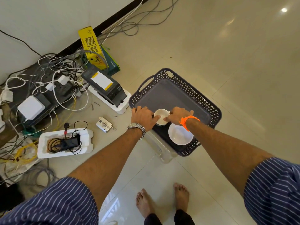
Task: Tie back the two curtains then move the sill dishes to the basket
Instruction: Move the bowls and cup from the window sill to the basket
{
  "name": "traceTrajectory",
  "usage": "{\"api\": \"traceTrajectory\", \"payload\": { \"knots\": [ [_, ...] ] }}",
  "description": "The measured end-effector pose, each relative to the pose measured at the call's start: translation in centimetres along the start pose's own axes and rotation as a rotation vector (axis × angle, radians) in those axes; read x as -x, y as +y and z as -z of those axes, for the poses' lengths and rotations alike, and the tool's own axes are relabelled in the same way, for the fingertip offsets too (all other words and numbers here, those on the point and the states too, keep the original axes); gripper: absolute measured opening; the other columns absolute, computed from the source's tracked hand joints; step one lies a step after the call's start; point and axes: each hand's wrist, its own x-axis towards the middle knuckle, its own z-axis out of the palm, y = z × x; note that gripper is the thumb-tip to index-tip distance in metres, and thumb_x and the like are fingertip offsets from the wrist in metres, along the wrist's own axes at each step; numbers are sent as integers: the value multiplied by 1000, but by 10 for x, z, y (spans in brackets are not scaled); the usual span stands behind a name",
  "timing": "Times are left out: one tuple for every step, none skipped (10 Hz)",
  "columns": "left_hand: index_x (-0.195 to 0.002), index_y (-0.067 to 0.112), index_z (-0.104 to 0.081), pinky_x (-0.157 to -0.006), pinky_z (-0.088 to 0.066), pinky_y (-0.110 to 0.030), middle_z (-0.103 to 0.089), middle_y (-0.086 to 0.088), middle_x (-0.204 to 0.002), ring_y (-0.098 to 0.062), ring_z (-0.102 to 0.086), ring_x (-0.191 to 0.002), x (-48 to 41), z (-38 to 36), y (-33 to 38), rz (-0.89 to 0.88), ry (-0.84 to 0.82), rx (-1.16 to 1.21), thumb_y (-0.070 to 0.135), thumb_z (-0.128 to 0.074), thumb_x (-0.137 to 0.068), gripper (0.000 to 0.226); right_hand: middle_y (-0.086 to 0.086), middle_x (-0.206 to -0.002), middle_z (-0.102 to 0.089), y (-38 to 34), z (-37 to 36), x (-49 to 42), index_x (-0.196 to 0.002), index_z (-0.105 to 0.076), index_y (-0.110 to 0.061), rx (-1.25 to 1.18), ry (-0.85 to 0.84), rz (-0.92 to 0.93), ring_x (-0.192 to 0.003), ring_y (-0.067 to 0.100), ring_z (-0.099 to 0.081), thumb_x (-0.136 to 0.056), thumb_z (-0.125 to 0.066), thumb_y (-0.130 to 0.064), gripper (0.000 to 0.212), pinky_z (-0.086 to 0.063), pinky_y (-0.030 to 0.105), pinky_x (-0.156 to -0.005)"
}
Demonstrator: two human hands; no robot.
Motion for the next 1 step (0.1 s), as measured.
{"api": "traceTrajectory", "payload": {
  "knots": [
    [-110, 20, -67, -98, -37, -43, -63, -3, -113, -24, -53, -110, 2, 3, -1, -7, 29, -17, 69, -42, -87, 59, 2, -100, -71, 0, 4, 5, -106, -70, -20, -12, 53, 2, -101, 26, -60, -82, -53, -64, 53, -24, 58, -103]
  ]
}}
